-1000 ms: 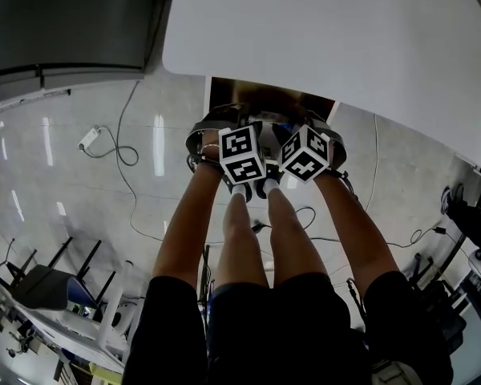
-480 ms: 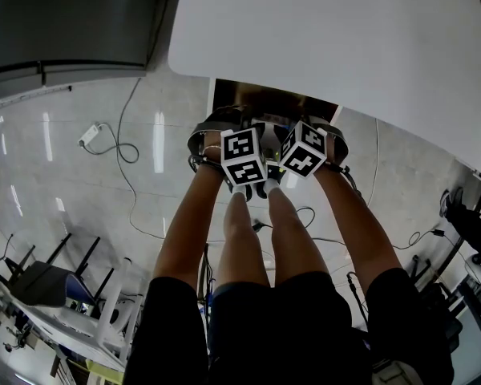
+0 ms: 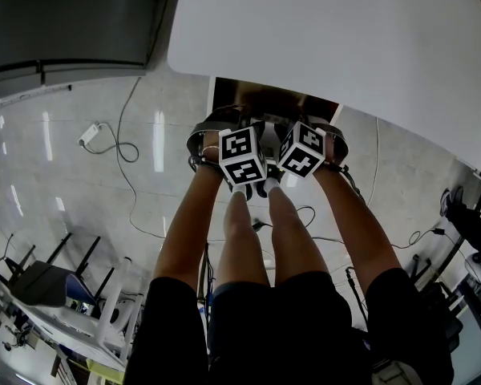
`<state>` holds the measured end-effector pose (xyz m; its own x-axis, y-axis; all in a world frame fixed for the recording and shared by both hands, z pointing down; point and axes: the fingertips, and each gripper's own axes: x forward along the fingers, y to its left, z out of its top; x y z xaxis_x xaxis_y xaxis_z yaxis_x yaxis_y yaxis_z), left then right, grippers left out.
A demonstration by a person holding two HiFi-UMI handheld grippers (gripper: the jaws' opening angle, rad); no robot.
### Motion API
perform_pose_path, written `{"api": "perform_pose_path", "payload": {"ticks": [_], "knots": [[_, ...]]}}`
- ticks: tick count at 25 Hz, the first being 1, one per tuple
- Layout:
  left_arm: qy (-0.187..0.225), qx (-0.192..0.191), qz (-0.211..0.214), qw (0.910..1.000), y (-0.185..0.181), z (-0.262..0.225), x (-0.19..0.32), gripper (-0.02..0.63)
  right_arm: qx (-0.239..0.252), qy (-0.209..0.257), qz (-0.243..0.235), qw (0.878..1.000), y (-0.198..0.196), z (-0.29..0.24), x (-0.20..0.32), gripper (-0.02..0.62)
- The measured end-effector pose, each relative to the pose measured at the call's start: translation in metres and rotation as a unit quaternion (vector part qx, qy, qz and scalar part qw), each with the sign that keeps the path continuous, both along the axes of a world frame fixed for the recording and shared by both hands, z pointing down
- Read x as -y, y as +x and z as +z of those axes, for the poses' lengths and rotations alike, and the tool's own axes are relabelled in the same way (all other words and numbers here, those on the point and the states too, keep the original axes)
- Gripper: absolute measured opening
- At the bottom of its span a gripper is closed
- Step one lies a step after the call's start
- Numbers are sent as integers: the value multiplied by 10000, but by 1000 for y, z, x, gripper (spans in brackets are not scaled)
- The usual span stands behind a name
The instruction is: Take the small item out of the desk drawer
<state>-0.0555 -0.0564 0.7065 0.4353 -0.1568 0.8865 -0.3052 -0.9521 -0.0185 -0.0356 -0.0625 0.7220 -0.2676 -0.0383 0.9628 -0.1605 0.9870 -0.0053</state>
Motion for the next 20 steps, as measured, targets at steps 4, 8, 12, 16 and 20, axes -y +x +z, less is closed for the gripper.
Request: {"api": "perform_pose_path", "payload": {"ticks": [4, 8, 12, 16, 20], "knots": [[-30, -51, -125, 9999, -2, -2, 0, 77, -22, 10, -109, 9999, -1, -2, -4, 112], [-5, -163, -300, 9994, -5, -4, 2, 56, 4, 83, -87, 9999, -2, -1, -3, 109], [136, -323, -518, 9980, -6, -14, 4, -2, 15, 143, -33, 9999, -3, -7, -2, 107], [193, -525, -778, 9954, -9, -23, 9, -2, 71, 195, 18, 9998, -3, -13, -2, 107], [298, -605, -980, 9929, -14, -31, 14, -2, 160, 253, 143, 9994, -4, -17, -1, 106]]}}
